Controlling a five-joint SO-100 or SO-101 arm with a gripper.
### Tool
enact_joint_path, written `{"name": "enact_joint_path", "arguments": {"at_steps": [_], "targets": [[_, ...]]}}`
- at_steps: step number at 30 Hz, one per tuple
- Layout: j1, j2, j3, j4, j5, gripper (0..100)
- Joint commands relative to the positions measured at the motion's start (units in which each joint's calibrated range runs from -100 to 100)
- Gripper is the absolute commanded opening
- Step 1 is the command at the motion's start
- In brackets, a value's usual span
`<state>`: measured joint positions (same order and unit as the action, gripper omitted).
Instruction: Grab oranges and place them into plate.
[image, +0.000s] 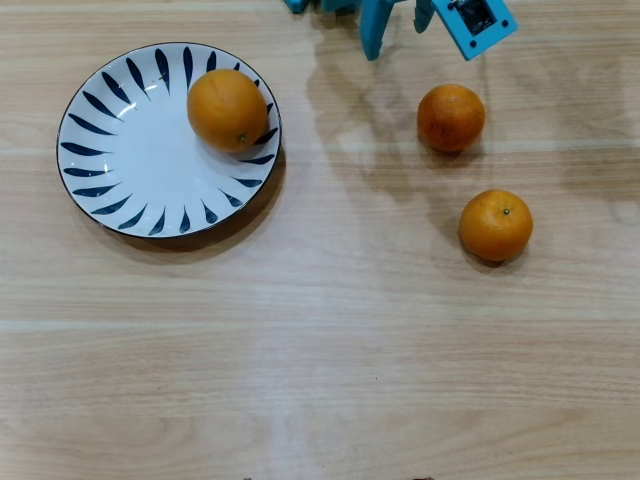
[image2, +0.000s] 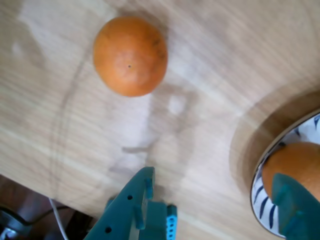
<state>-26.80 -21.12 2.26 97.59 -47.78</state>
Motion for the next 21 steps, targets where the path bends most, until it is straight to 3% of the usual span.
{"name": "enact_joint_path", "arguments": {"at_steps": [1, 7, 14, 21], "targets": [[-1.91, -1.37, -1.76, -6.10, -1.62, 32], [-4.65, -1.37, 5.30, -18.47, -1.67, 41], [-6.82, -5.51, 32.01, -42.20, -4.54, 42], [-10.86, -6.69, 37.35, -45.89, -11.29, 47]]}}
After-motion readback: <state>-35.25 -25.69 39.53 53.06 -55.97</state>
